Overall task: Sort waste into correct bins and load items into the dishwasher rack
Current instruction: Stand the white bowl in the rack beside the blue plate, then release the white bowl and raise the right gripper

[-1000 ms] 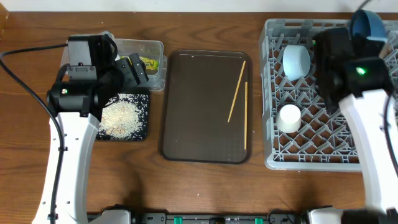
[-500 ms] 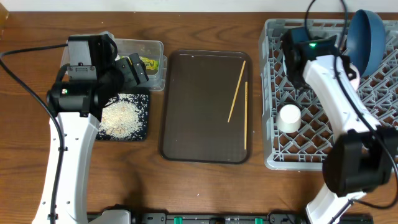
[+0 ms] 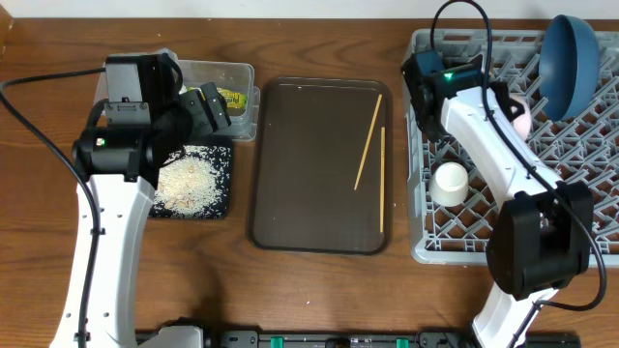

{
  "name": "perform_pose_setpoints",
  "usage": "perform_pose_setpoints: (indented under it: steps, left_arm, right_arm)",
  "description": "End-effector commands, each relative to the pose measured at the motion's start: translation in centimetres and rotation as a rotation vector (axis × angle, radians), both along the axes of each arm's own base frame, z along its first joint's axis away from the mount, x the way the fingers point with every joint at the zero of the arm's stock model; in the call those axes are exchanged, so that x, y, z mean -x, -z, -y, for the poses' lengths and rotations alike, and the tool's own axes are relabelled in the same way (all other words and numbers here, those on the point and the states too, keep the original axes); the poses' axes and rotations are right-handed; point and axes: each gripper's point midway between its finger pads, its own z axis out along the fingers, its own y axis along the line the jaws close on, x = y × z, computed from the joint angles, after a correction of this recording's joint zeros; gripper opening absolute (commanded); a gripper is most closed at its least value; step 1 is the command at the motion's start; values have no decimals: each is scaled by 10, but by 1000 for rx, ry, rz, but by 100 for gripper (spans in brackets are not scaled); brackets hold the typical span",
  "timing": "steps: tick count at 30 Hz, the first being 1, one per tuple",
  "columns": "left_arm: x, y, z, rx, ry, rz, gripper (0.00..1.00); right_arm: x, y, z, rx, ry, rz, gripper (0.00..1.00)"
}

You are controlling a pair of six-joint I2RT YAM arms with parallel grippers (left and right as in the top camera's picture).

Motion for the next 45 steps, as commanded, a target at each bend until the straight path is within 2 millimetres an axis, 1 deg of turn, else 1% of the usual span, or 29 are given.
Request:
perform_pose_setpoints:
  steps: [1, 4, 8, 14, 17, 19, 24, 32, 38, 41, 45]
  left_arm:
    - [-1, 1, -2, -5, -6, -4, 94]
    - [-1, 1, -2, -5, -6, -4, 94]
    - [-1, 1, -2, -5, -6, -4, 94]
    - [-1, 1, -2, -5, -6, -4, 94]
    - [-1, 1, -2, -5, -6, -4, 94]
    - [-1, 1, -2, -5, -6, -4, 94]
    - [-1, 1, -2, -6, -6, -4, 94]
    - [-1, 1, -2, -5, -6, -4, 95]
    - [-1, 1, -2, -5, -6, -4, 94]
    - [-1, 1, -2, -5, -6, -4, 94]
    - [-1, 1, -2, -5, -6, -4, 95]
  right_arm:
    - [-1, -12, 1, 93, -15, -12, 1]
    - [-2, -12, 1, 105, -29, -52, 1]
    - [-2, -11, 1, 101, -33, -59, 1]
    - [-2, -3, 0, 58, -33, -73, 1]
    - [-1, 7, -4, 3, -43, -104, 1]
    - [0, 10, -5, -15, -43, -109, 1]
    - [-1, 1, 2, 38, -30, -91, 1]
    - [7, 1, 18, 50, 3, -145, 1]
    - [6, 2, 15, 60, -19, -186, 1]
    - [4, 10, 10, 65, -31, -212, 1]
    - [2, 31, 6, 88, -41, -294, 1]
